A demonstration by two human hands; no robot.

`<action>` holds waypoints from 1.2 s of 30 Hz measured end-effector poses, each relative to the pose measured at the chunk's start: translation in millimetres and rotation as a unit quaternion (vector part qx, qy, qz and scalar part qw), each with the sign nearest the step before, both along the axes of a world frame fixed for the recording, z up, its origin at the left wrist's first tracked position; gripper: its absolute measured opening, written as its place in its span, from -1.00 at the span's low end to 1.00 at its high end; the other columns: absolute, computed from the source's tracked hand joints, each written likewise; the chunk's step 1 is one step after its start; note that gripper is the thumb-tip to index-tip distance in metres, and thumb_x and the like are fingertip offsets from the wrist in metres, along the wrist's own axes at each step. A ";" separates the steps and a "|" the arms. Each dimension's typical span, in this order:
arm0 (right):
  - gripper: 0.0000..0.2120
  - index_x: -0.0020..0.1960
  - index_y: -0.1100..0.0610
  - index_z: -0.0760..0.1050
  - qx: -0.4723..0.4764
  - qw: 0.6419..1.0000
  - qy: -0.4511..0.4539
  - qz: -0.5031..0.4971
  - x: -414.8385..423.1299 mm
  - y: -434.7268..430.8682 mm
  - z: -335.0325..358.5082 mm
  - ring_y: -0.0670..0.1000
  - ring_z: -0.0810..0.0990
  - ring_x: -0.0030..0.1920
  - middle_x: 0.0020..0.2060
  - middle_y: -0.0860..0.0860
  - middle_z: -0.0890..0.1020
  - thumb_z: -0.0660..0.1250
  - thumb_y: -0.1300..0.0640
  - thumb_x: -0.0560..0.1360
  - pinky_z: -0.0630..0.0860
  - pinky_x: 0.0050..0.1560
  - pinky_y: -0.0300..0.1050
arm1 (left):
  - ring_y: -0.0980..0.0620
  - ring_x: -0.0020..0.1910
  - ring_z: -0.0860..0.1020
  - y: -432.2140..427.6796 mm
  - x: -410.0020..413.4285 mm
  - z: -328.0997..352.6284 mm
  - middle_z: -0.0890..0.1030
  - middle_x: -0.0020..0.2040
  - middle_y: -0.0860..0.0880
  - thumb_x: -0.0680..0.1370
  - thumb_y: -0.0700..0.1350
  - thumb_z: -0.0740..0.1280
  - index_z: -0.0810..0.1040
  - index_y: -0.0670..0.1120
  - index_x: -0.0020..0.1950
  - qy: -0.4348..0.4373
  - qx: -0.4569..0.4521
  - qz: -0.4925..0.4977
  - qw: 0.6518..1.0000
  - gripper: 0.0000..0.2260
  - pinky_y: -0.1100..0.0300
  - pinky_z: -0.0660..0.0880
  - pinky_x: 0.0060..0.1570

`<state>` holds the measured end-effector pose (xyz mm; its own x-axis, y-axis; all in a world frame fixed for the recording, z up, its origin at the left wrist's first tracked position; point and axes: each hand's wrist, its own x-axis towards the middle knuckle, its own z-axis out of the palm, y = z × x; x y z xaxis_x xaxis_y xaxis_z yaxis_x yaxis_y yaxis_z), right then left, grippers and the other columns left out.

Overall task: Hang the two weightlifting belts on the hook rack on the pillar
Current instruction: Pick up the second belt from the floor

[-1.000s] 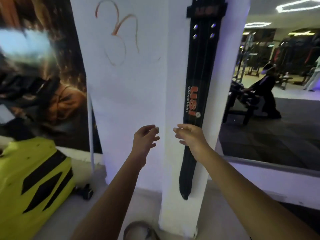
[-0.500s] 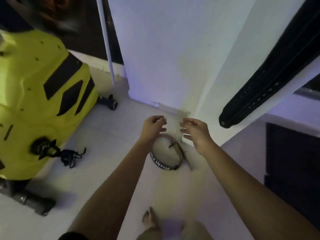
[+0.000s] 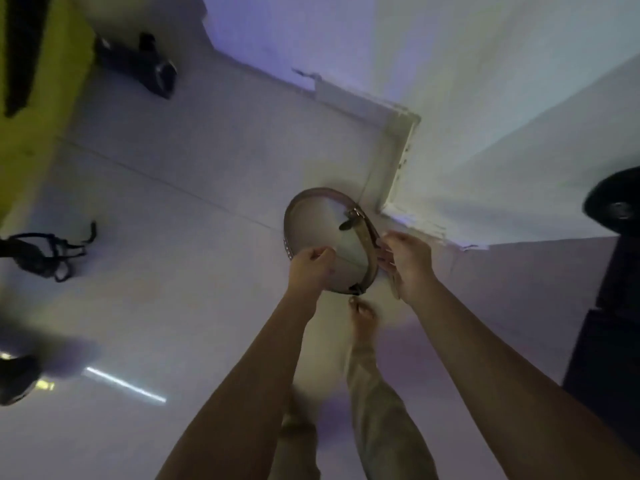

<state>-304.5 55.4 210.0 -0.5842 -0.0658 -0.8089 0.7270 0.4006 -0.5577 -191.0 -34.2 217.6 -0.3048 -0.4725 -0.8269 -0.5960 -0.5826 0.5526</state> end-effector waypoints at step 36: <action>-0.87 -0.13 0.06 0.48 -0.031 0.987 -0.090 0.133 -47.4 9.4 -157.6 -0.12 0.45 -0.41 -0.24 -0.01 0.50 0.23 0.03 0.54 0.31 -0.46 -0.29 | -0.13 -0.28 0.47 20.1 -83.2 -179.1 0.49 -0.31 -0.10 0.53 -0.08 0.16 0.41 -0.09 -0.26 0.026 -0.114 -0.100 0.988 -0.81 0.02 0.44 -0.20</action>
